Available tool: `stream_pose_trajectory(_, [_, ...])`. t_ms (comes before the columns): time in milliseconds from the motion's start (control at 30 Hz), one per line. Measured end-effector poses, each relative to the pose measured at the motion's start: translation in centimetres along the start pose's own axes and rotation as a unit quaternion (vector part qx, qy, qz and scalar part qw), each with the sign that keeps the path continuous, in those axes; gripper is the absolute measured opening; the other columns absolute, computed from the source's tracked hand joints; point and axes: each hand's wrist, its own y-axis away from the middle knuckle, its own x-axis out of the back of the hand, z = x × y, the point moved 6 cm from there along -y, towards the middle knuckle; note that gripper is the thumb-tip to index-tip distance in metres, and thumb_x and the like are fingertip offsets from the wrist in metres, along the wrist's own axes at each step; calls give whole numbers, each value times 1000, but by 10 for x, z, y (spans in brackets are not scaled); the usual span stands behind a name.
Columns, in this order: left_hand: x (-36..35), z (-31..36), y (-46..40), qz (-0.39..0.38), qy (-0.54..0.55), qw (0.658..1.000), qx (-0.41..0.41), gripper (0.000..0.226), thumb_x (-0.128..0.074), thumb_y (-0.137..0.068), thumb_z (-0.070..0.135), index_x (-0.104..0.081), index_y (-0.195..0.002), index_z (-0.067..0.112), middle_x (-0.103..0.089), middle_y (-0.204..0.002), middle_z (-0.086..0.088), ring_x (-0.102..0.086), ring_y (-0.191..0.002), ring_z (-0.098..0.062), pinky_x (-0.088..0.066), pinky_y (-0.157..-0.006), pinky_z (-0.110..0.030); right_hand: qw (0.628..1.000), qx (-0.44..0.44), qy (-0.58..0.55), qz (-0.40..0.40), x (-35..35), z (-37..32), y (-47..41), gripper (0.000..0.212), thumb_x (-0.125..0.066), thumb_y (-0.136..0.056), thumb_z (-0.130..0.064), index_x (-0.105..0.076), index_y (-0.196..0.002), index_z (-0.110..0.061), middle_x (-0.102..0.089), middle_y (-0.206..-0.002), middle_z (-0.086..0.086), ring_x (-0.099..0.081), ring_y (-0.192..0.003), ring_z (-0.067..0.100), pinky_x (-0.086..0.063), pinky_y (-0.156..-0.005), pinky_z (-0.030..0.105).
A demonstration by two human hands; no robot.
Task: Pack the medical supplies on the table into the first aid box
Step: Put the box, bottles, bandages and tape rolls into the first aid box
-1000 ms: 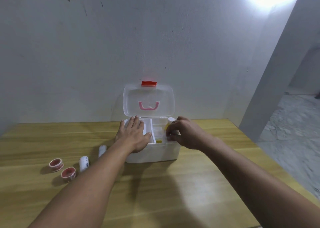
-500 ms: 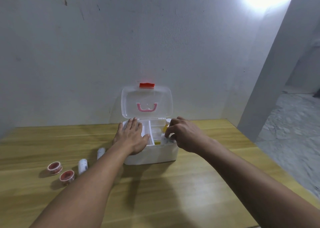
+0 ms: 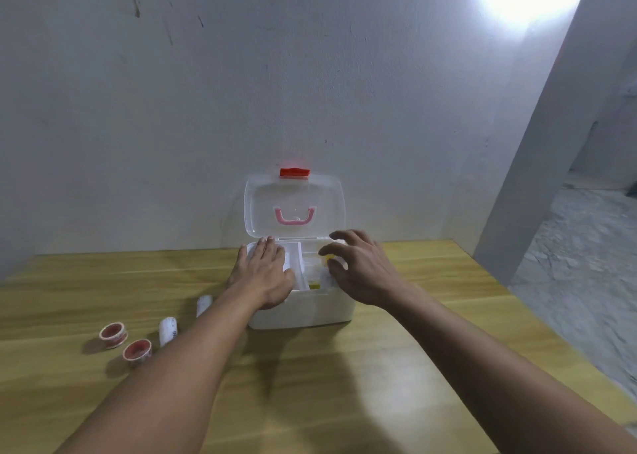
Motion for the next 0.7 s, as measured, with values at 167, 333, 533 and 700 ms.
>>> stream_pose_trajectory(167, [4, -2, 0, 34, 32, 999, -5, 61, -19, -98, 34, -6, -153, 10, 3, -163, -9, 4, -151, -20, 1, -121, -47, 996, -59, -14, -70, -26, 14, 0, 38, -36, -98, -46, -52, -132, -37, -15, -161, 0, -3, -149, 23, -11, -117, 58])
stream_pose_trajectory(333, [18, -5, 12, 120, 166, 979, -12, 56, -25, -101, 31, -18, -152, 10, -8, -163, -6, -3, -151, -17, 1, -122, -44, 993, -61, -56, -82, -37, 17, 5, 47, -29, -100, -42, -24, -147, -39, -4, -162, 2, -10, -148, 25, -20, -117, 54])
stream_pose_trajectory(533, [28, -37, 42, 182, 201, 963, -7, 55, -24, -94, 31, -45, -139, 9, -39, -152, -7, -29, -144, -20, -17, -116, -48, 993, -61, -90, -51, -41, 15, 7, 60, -31, -101, -38, -6, -153, -19, -8, -162, 4, -10, -149, 21, -16, -120, 38])
stream_pose_trajectory(700, [25, -98, 82, 181, 229, 952, 94, 44, -35, -97, 19, -54, -134, 7, -51, -143, -13, -44, -135, -29, -32, -110, -39, 995, -57, -79, -37, -41, 14, 7, 58, -31, -102, -35, -14, -152, -12, -10, -162, 5, -9, -148, 18, -9, -118, 30])
